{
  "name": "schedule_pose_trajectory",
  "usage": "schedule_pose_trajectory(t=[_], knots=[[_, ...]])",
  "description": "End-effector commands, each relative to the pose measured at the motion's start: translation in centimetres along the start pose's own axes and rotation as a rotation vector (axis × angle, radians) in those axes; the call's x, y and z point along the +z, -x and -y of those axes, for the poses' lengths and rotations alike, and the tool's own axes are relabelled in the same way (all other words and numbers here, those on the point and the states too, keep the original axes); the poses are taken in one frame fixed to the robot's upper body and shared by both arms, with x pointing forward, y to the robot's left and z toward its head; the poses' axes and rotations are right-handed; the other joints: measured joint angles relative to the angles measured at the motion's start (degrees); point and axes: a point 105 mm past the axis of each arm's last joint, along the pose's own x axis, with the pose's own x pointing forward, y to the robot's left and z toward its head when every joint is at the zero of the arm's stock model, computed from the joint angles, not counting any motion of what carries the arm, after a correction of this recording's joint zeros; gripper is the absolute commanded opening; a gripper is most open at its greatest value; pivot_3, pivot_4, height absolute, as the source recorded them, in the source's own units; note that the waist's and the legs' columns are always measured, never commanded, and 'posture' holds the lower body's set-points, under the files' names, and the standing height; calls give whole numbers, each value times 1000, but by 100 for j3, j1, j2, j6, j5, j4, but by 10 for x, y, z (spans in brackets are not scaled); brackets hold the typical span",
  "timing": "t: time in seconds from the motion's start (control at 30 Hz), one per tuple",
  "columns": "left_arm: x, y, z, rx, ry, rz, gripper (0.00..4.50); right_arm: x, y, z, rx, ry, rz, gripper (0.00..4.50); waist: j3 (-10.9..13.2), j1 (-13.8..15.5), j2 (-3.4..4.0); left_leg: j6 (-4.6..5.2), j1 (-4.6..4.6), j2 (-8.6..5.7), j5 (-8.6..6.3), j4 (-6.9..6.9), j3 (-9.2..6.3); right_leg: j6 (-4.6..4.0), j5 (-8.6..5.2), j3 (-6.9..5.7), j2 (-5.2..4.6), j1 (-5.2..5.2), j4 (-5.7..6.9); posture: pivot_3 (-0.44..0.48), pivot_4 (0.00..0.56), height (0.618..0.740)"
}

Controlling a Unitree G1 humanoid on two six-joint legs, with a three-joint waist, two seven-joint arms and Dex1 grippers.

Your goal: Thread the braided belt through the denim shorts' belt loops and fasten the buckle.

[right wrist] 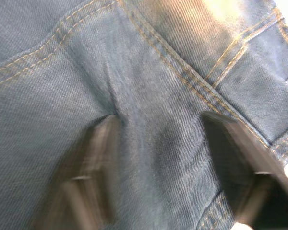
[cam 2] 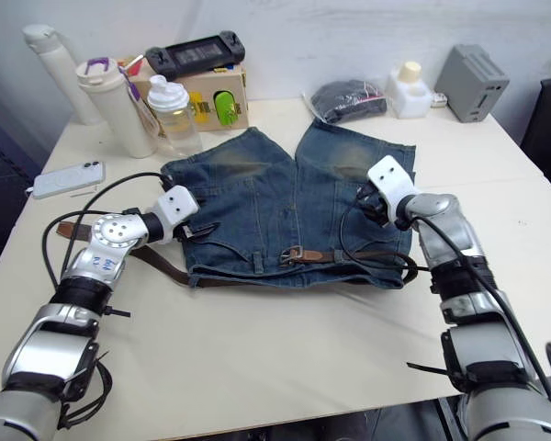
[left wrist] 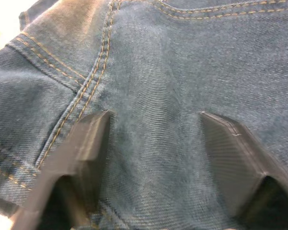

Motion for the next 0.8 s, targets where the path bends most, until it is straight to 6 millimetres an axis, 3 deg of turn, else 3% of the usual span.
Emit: schedule_pose_trajectory(t=[0.03,0.23,0.37,0.6,0.67,0.8], knots=[[30,29,-14,70,27,73,4012,48,40,-27,151,-53,157,4443,22,-11,2,0,-6,2,0,0,0,0,0,0,2,-6,-3,0,150,690],[40,61,-15,152,106,56,4012,68,75,-71,366,-104,246,4443,28,40,-5,-2,-58,9,2,12,-1,0,0,0,9,-60,4,0,150,690],[34,86,-26,260,264,61,4012,67,82,-98,465,-104,274,4443,37,52,-20,-1,-58,3,3,12,-3,0,0,1,5,-57,4,0,150,690],[-14,117,-47,455,445,-73,4012,60,48,-123,414,-165,242,4443,42,31,-26,-6,-54,3,5,6,-1,0,0,3,41,-61,6,0,150,690],[-28,122,-49,504,540,-121,4012,59,47,-140,455,-118,254,4443,42,30,-26,-8,-53,6,4,5,-2,0,0,6,52,-61,5,0,150,690],[-44,137,-56,654,661,-201,4012,68,64,-162,584,-52,361,4443,48,53,-38,-10,-56,10,3,5,-11,0,0,9,69,-61,2,0,150,690]])
